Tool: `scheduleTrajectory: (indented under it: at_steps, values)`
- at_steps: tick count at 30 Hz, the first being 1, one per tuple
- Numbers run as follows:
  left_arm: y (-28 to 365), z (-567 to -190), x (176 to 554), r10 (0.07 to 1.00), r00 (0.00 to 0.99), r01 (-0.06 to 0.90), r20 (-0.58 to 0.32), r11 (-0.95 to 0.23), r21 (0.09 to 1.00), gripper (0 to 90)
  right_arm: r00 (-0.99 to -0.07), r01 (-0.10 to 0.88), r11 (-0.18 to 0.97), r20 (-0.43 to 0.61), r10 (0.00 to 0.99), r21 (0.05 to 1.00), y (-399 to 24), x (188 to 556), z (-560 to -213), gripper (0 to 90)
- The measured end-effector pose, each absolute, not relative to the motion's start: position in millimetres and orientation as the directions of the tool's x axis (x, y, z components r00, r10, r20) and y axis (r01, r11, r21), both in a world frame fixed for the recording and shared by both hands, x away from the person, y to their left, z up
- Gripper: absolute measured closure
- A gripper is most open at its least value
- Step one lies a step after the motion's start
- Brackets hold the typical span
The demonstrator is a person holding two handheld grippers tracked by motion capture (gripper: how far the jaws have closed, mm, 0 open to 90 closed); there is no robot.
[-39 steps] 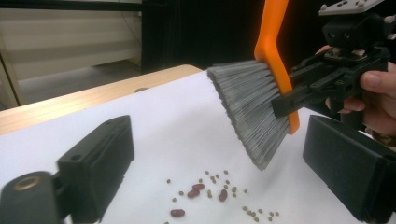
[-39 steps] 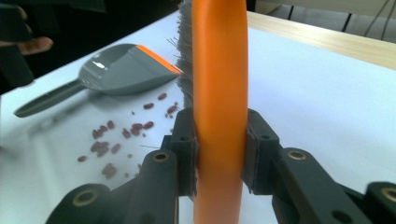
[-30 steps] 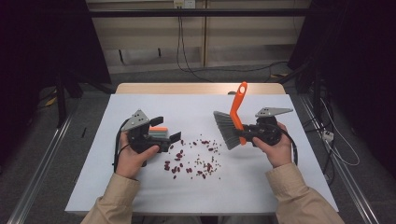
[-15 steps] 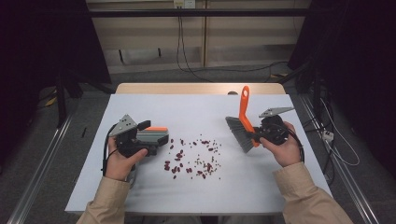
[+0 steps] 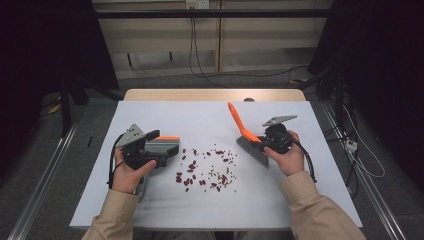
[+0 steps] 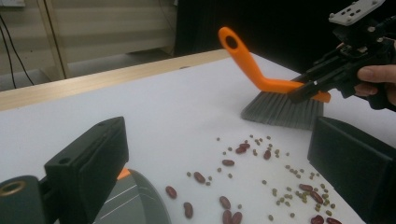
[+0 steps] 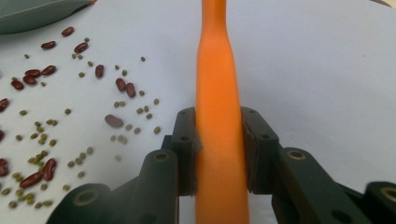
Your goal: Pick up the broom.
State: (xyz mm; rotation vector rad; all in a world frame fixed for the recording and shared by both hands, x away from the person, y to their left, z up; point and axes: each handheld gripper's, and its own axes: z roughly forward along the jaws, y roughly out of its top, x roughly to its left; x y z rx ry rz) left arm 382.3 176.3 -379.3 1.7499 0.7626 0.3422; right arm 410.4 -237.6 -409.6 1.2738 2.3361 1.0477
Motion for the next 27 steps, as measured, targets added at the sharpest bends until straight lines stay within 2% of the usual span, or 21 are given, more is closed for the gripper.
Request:
scheduleTrajectory:
  at_steps: [6,12,20,25,27]
  values:
    - [177,-380,383,0.65,0.746,0.32,-0.147,-0.156,0.935,5.1,-0.577,0.584,0.361,0.059,0.815,0.727,-229,410,-412,70.1]
    - [176,-380,382,0.651,0.744,0.317,-0.148,-0.149,0.937,5.5,-0.573,0.584,0.344,0.074,0.816,0.735,-231,409,-413,68.8]
    - [178,-380,382,0.655,0.74,0.319,-0.15,-0.147,0.936,5.7,-0.587,0.557,0.315,0.096,0.804,0.768,-222,407,-415,54.8]
    - [178,-380,382,0.655,0.741,0.319,-0.148,-0.15,0.936,5.8,-0.585,0.56,0.296,0.116,0.802,0.774,-222,407,-415,48.4]
    - [178,-380,382,0.656,0.741,0.319,-0.146,-0.152,0.935,5.8,-0.587,0.567,0.285,0.136,0.798,0.773,-223,408,-416,49.5]
